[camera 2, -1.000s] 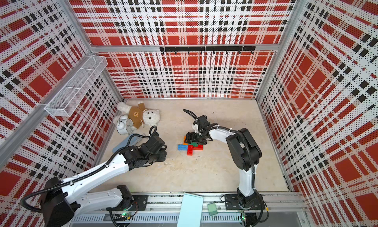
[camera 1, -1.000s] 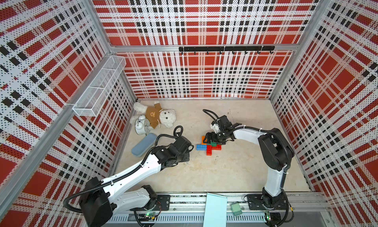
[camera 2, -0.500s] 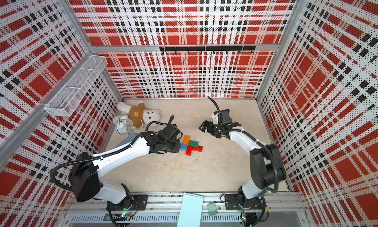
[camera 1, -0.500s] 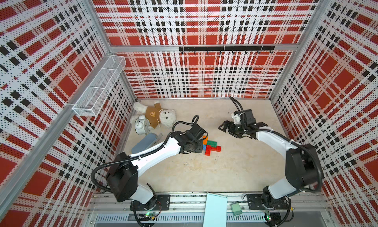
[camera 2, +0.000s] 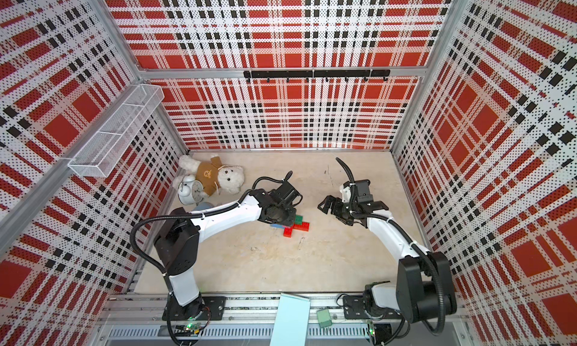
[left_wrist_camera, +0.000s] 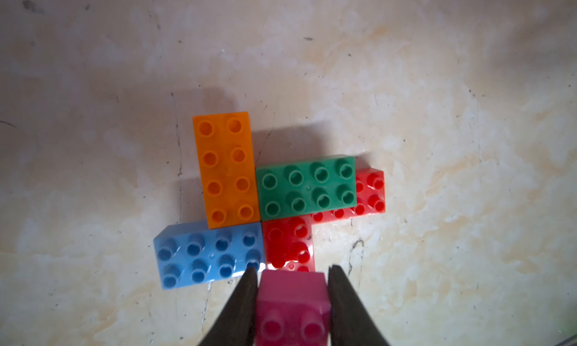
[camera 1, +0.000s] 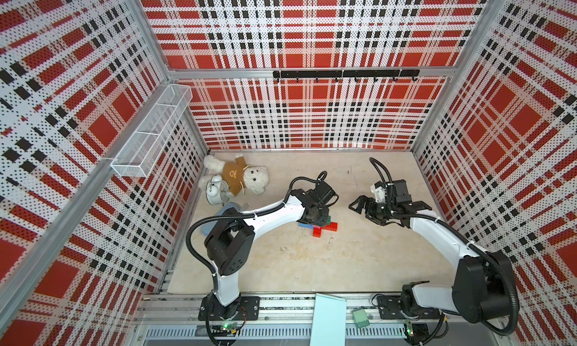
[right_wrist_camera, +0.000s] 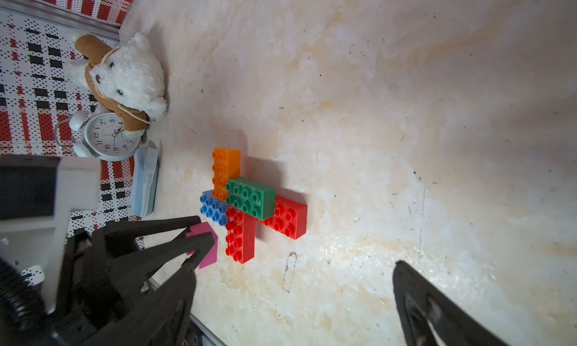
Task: Assemble a small pinwheel with lego
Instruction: Assemble the lego brick with the lego brick.
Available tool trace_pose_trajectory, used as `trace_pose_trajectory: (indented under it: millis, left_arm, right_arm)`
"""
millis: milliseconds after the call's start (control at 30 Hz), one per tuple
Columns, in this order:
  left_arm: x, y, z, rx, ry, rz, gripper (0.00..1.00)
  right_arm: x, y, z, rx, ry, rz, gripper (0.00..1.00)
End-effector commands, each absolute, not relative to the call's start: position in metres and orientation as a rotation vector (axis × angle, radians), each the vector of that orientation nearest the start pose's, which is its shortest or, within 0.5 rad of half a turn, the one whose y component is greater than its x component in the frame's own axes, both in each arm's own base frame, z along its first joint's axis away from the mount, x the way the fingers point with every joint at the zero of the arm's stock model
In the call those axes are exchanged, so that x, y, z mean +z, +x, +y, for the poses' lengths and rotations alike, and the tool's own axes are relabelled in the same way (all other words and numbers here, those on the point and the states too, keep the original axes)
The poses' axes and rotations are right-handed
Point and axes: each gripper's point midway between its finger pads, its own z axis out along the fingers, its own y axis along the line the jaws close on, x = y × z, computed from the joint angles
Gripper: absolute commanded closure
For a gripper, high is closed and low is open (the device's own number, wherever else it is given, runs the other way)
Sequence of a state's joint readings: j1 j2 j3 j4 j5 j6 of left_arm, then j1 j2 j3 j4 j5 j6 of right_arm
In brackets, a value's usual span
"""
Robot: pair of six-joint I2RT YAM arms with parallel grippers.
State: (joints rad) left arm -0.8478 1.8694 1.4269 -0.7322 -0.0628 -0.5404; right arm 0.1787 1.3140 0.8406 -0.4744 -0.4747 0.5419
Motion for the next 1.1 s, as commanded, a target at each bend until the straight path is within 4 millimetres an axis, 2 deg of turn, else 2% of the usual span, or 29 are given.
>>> trace_pose_trajectory:
  millis: [0, 267, 433, 1067]
  left_arm:
    - [0.088, 0.302, -0.331, -0.280, 0.435, 2.749, 0.65]
    - [0.082, 0.313, -0.325, -0.172, 0.432, 2.740, 0.65]
    - [0.083, 0.319, -0.328, -0.158, 0.448, 2.724, 0.65]
    - [0.072, 0.330, -0.313, -0.089, 0.406, 2.740, 0.66]
  right_arm:
    - [0.135, 0.309, 0.137, 0.905, 0.214, 2.548, 0.00]
    - [0.135, 0.306, 0.138, 0.922, 0.194, 2.549, 0.00]
    - [0.131, 0.304, 0.140, 0.943, 0.196, 2.556, 0.00]
    - [0.132, 0.302, 0.141, 0.957, 0.188, 2.554, 0.00]
